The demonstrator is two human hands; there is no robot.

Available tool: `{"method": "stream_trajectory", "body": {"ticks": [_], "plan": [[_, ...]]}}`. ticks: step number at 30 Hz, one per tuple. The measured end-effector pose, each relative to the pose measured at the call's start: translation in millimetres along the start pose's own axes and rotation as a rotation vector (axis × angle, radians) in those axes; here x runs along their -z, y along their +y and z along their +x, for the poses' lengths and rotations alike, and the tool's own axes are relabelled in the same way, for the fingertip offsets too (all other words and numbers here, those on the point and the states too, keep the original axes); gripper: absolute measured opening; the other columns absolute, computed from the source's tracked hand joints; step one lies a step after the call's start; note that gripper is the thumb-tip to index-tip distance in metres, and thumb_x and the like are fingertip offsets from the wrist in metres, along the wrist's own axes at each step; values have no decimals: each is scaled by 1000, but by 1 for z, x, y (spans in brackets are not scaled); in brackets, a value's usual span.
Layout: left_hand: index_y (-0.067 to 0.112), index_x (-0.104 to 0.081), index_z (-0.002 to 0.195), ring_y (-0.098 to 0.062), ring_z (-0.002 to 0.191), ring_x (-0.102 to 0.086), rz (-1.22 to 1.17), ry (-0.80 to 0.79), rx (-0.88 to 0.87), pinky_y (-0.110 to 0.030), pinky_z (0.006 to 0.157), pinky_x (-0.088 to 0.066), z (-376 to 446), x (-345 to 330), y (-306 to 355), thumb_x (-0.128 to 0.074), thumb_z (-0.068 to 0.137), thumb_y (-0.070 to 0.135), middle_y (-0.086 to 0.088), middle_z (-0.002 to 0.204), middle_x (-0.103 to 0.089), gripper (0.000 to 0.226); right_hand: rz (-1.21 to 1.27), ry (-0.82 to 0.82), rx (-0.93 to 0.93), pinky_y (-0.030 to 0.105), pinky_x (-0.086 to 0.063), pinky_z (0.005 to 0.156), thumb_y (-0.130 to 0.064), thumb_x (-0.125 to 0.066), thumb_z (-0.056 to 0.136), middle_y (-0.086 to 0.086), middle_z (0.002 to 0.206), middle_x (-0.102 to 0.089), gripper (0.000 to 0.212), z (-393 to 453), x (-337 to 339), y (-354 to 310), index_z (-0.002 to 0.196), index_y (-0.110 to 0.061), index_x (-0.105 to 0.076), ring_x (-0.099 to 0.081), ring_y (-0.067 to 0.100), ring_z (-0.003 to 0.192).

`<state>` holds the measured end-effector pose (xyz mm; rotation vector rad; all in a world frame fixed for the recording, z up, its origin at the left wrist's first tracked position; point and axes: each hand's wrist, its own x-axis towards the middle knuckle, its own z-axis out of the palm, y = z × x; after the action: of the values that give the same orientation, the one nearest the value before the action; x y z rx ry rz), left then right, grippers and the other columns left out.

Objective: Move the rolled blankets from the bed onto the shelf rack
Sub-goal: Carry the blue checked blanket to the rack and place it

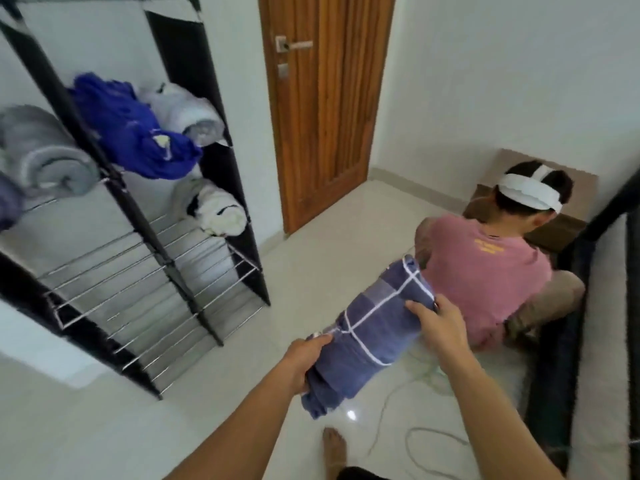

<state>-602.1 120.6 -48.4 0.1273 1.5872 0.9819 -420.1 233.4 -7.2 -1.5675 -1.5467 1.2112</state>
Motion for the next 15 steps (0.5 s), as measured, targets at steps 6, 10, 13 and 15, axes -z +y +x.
{"method": "stream_trajectory", "body": {"ticks": [6,10,13,15], "plan": [[4,-60,121,-28,94,-61,-208,311,9,-34,81,-54,54,90,36,-67,82,44,-12,122,-66,56,0,-349,101,32,-44,68,-7,-62,84,4,79,-62,8,66,-143,-56,90,-12,-62,-58,24,79],[12,-58,126,-32,103,-64,-353,460,5,-46,93,-53,109,141,44,-70,56,66,-9,120,-69,89,-63,-523,204,31,-46,72,-10,-60,87,7,91,-63,12,101,-218,-97,97,-14,-62,-59,21,82],[12,-52,126,-32,101,-63,-458,538,4,-45,88,-55,107,156,68,-67,70,62,-9,120,-67,77,-135,-622,316,30,-45,78,-11,-59,87,6,103,-64,31,124,-272,-132,118,-11,-62,-60,23,94],[15,-49,124,-32,100,-62,-513,562,-14,-47,87,-55,113,168,79,-61,80,56,-9,121,-66,61,-209,-694,407,28,-43,78,-9,-58,86,11,107,-66,34,137,-307,-153,120,-7,-61,-60,25,94]]}}
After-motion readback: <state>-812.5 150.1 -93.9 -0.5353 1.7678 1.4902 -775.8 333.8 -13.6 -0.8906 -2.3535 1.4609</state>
